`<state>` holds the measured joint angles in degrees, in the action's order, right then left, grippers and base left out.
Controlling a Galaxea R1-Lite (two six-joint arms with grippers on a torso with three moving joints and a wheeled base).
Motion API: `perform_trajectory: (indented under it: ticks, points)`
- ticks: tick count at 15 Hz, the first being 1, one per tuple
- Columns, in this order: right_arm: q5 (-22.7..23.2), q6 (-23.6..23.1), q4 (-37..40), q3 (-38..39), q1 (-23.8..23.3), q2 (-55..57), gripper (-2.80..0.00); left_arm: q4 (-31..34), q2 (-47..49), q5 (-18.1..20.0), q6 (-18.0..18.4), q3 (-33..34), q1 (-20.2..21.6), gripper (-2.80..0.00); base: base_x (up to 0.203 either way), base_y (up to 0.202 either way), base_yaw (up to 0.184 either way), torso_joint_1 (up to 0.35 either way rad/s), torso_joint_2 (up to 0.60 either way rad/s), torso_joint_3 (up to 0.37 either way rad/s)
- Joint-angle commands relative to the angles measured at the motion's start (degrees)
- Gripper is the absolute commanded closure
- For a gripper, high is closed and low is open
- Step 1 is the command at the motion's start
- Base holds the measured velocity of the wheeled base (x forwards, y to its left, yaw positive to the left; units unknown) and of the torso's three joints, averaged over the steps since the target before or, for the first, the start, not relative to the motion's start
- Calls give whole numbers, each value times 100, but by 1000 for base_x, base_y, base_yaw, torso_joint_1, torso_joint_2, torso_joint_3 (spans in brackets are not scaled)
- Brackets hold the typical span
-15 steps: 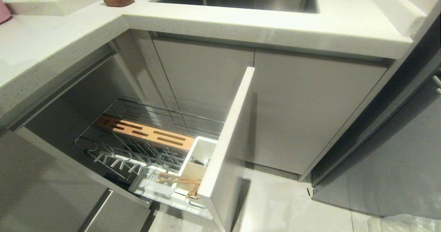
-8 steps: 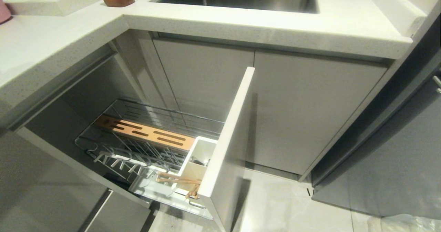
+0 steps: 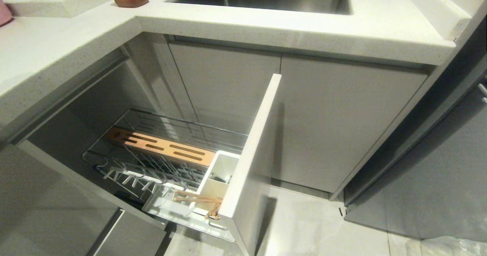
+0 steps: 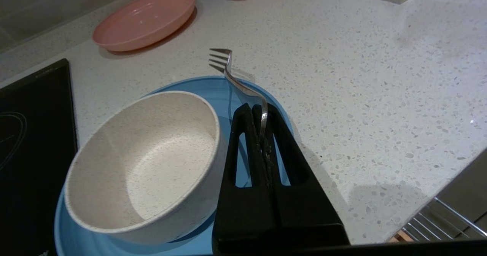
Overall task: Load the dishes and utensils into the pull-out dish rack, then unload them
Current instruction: Take the fork out of the cupboard
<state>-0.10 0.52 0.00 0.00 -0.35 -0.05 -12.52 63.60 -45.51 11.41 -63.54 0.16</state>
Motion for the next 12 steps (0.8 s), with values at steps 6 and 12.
perform_trajectory:
  ticks: [6,12]
  points:
    - [1,0,0,0,0,5,0,37,-383,-27,10,391,6,0,0,0,0,0,0,0]
    - [1,0,0,0,0,5,0,46,-381,-21,2,568,2,0,0,0,0,0,0,0]
